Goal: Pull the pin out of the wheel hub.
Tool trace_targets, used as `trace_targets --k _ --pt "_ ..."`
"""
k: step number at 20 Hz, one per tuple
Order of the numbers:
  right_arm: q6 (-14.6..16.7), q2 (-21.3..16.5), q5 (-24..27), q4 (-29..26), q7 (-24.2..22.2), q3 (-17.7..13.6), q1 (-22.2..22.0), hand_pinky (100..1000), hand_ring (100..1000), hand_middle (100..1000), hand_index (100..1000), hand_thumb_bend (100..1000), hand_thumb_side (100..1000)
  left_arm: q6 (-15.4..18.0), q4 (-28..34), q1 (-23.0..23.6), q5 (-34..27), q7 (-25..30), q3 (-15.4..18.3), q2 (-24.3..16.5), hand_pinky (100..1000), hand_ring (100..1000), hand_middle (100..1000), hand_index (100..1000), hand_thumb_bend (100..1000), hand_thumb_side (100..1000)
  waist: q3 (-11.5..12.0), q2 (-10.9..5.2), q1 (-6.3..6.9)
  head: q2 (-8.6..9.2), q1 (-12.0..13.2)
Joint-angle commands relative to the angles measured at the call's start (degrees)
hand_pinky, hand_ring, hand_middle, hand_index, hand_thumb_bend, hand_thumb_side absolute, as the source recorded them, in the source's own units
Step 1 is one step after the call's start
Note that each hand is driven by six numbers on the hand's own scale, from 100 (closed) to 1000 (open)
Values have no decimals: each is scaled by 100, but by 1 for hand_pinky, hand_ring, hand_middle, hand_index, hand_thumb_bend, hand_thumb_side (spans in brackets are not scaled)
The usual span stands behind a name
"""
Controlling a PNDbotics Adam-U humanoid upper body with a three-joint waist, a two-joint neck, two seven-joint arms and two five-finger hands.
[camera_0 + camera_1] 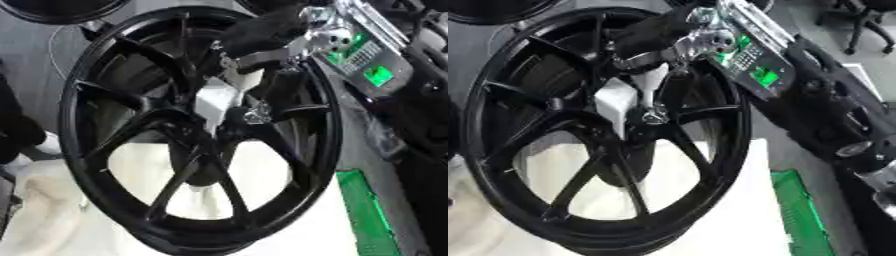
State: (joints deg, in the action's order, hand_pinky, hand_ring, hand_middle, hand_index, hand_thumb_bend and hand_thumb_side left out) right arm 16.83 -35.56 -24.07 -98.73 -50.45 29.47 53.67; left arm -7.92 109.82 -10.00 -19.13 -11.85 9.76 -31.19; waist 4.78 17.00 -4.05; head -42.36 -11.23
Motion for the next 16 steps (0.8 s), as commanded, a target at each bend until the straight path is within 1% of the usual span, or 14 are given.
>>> trace_targets --k 1,4,7,8,10,16 --pt "57 -91 63 0 -6 -52 49 870 755 441 507 100 174 3 81 -29 -4 22 88 -82 607 667 652 728 100 780 2 -98 22 33 -23" --pt "4 -109 95 -52 93 -58 42 858 734 399 467 100 167 1 75 -17 -9 18 95 -81 607 667 652 728 100 780 -10 -121 22 11 -20" --pt "-112 -122 148 -117 261 -117 52 850 712 363 435 100 164 -3 70 -5 -15 16 97 -75 608 667 653 730 100 781 -25 -152 31 6 -12" --pt "-155 -131 160 -140 323 -128 53 847 705 353 425 100 196 -6 67 -1 -17 12 98 -75 608 667 653 731 100 780 -28 -162 35 8 -12" --pt "-238 -146 185 -179 422 -136 43 845 698 340 414 100 167 -7 67 4 -22 0 103 -78 608 667 652 730 100 778 -38 -184 42 12 -11" --pt "-458 -193 333 -316 598 -216 67 834 664 303 380 100 171 -13 53 35 -45 -42 114 -73 609 668 653 732 100 780 -82 -251 60 -3 7"
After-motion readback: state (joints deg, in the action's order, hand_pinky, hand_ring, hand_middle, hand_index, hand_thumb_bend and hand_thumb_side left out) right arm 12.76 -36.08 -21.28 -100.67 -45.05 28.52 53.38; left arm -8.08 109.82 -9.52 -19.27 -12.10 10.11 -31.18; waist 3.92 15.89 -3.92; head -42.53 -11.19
